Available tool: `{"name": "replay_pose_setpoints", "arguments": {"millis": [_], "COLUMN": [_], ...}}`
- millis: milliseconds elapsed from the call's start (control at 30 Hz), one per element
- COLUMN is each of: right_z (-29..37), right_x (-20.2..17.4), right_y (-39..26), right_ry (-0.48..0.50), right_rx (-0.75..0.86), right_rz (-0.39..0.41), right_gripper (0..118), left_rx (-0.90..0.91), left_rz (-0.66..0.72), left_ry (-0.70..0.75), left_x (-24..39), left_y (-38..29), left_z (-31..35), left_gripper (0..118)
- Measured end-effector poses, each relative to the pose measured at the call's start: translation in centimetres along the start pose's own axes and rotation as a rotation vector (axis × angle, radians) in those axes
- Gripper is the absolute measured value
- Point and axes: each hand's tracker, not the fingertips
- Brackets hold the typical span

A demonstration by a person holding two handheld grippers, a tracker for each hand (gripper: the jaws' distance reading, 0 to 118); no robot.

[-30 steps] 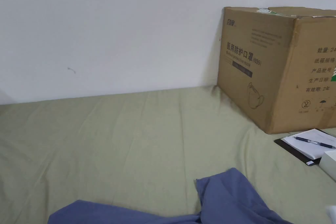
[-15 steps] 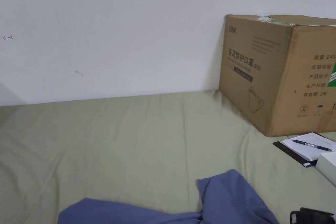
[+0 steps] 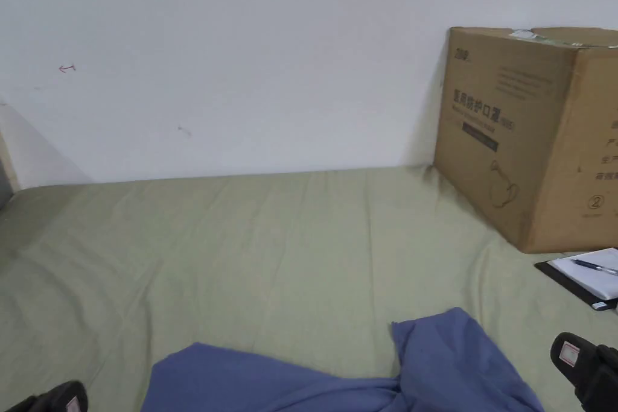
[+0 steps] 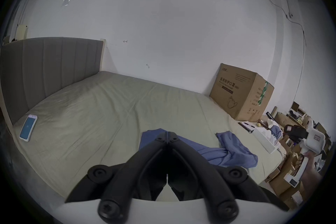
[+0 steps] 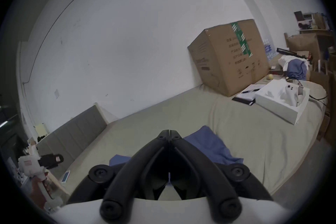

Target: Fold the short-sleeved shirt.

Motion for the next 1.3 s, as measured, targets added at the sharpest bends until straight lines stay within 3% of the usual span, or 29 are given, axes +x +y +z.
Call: {"name": "replay_pose_setpoints", "arguments": {"millis": [33,100,233,367,400,433,467,500,667,733,833,867,900,967,1033,1167,1200,1233,1267,1300], "right_z": [0.0,0.3,0.0,-0.1,-0.7,-0.8,-0.8,-0.8,-2.1,-2.6,-4.3,-5.3,-6.4,-10.0,-14.1,-24.2,-25.8,-27.6,-29.6,-31.1], "right_x": [-0.3,-0.5,-1.6,-3.1,-2.5,-2.5,-2.5,-2.5,-1.8,-1.6,-1.0,-0.4,0.2,1.5,3.2,6.9,7.5,7.9,8.4,8.9], "right_y": [0.2,0.6,0.5,-0.7,-1.1,-1.3,-1.5,-1.7,-2.7,-3.0,-3.6,-3.6,-3.3,-2.5,-1.5,0.0,0.1,0.1,0.0,-0.2], "right_ry": [-0.022,-0.012,0.051,0.059,0.062,0.064,0.066,0.069,0.057,0.052,0.042,0.033,0.021,-0.031,-0.049,-0.036,-0.081,-0.134,-0.173,-0.209], "right_rx": [-0.020,-0.019,-0.085,-0.126,-0.144,-0.159,-0.173,-0.183,-0.229,-0.244,-0.276,-0.296,-0.318,-0.373,-0.451,-0.726,-0.749,-0.748,-0.765,-0.797], "right_rz": [0.036,0.075,0.166,0.216,0.218,0.220,0.220,0.219,0.234,0.237,0.245,0.251,0.259,0.286,0.275,0.139,0.150,0.191,0.225,0.234], "right_gripper": [0,0,0,0,0,0,0,0,0,0,0,0,0,0,0,4,17,40,91,117], "left_rx": [-0.010,-0.119,-0.637,-0.779,-0.792,-0.803,-0.809,-0.824,-0.839,-0.850,-0.727,-0.696,-0.671,-0.620,-0.608,-0.551,-0.547,-0.550,-0.559,-0.565], "left_rz": [-0.032,-0.102,-0.135,-0.133,-0.115,-0.093,-0.074,-0.072,-0.008,-0.003,-0.125,-0.145,-0.137,-0.099,-0.136,-0.141,-0.114,-0.078,-0.059,-0.050], "left_ry": [0.016,0.056,-0.001,0.066,0.083,0.091,0.093,0.107,0.147,0.117,0.152,0.131,0.097,0.009,0.024,0.003,-0.013,-0.028,-0.028,-0.022], "left_x": [5.6,6.4,2.7,0.9,0.4,0.2,-0.2,-0.6,-1.1,-2.0,0.2,0.6,0.8,1.7,2.5,3.6,3.6,4.1,4.1,4.1], "left_y": [-0.1,1.4,1.3,-2.6,-3.2,-4.2,-5.1,-5.8,-8.7,-9.8,-9.2,-8.9,-8.8,-8.4,-8.4,-8.1,-8.1,-7.6,-7.6,-7.7], "left_z": [1.0,-0.9,-8.3,-13.2,-14.1,-14.8,-15.8,-16.5,-19.5,-19.6,-17.4,-16.6,-16.2,-15.2,-14.7,-14.3,-14.2,-14.2,-14.3,-14.3], "left_gripper": [0,0,0,1,13,44,96,118,112,104,52,25,12,12,12,12,12,12,12,12]}}
